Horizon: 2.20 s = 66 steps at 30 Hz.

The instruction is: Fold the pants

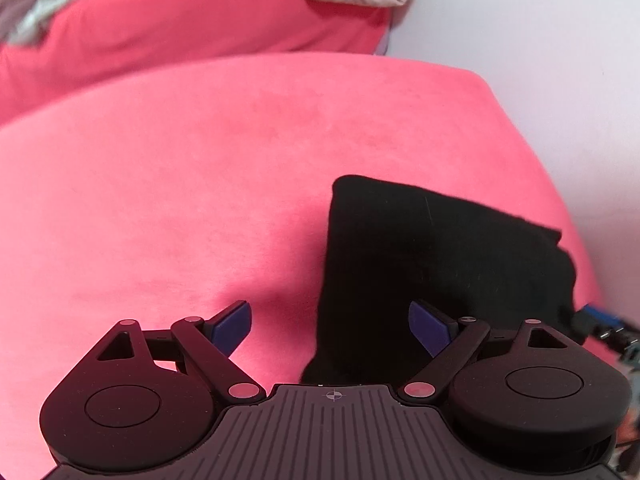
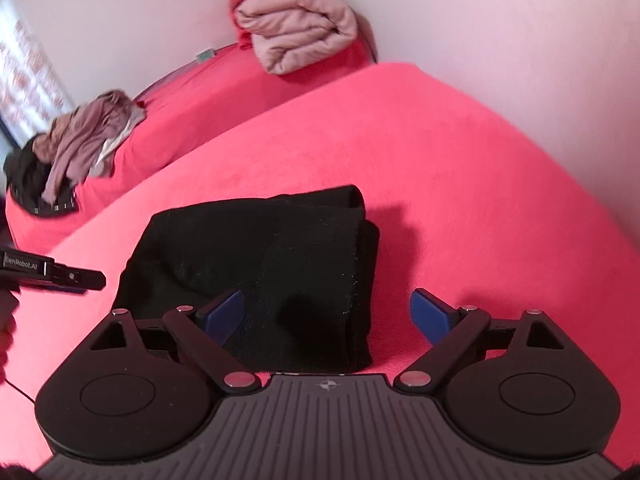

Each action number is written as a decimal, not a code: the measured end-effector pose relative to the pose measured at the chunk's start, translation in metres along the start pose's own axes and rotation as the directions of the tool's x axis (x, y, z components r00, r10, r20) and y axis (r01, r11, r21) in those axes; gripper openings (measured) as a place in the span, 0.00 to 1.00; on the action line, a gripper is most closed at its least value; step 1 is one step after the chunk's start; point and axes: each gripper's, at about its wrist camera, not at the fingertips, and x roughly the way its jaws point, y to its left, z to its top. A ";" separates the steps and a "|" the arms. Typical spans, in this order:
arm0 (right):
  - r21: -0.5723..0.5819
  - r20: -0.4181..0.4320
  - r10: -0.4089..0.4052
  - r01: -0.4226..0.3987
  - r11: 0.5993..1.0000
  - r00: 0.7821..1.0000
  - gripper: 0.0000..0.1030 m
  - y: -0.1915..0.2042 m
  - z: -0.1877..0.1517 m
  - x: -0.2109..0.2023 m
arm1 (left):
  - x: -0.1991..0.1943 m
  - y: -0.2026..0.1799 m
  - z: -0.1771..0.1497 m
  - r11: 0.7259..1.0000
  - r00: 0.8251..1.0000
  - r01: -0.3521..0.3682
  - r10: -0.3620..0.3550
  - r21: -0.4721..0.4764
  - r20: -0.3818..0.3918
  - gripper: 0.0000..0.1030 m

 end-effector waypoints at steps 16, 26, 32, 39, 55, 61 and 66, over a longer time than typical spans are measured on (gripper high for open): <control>0.100 -0.065 0.140 -0.133 0.986 0.988 0.99 -0.017 0.005 0.057 | 0.059 0.011 0.006 0.983 0.977 0.181 -0.183 -0.030 -0.105 1.00; 0.053 -0.045 0.142 -0.140 0.989 0.989 0.81 -0.002 0.009 0.062 | 0.062 -0.013 0.006 0.983 0.981 0.179 -0.174 0.048 -0.091 1.00; 0.119 -0.024 0.174 -0.170 0.978 0.984 0.49 0.001 0.012 0.047 | 0.041 -0.024 0.000 0.991 0.992 0.119 -0.116 0.067 -0.045 1.00; 0.071 0.016 0.293 -0.293 0.954 0.956 0.44 0.022 0.039 0.017 | -0.020 -0.047 -0.006 0.997 0.999 0.002 -0.005 0.071 0.039 0.99; -0.045 -0.012 0.344 -0.344 0.938 0.939 0.44 0.058 -0.022 -0.103 | -0.148 -0.063 -0.145 0.998 0.991 -0.005 -0.003 0.056 0.135 0.99; -0.087 -0.035 0.320 -0.322 0.943 0.947 0.45 0.052 -0.056 -0.090 | -0.125 -0.056 -0.190 0.999 0.991 -0.007 -0.001 0.054 0.136 0.99; -0.019 -0.118 0.104 -0.107 0.994 0.988 0.73 0.027 -0.083 -0.030 | -0.047 -0.024 -0.208 0.998 1.000 -0.025 0.025 -0.051 0.003 1.00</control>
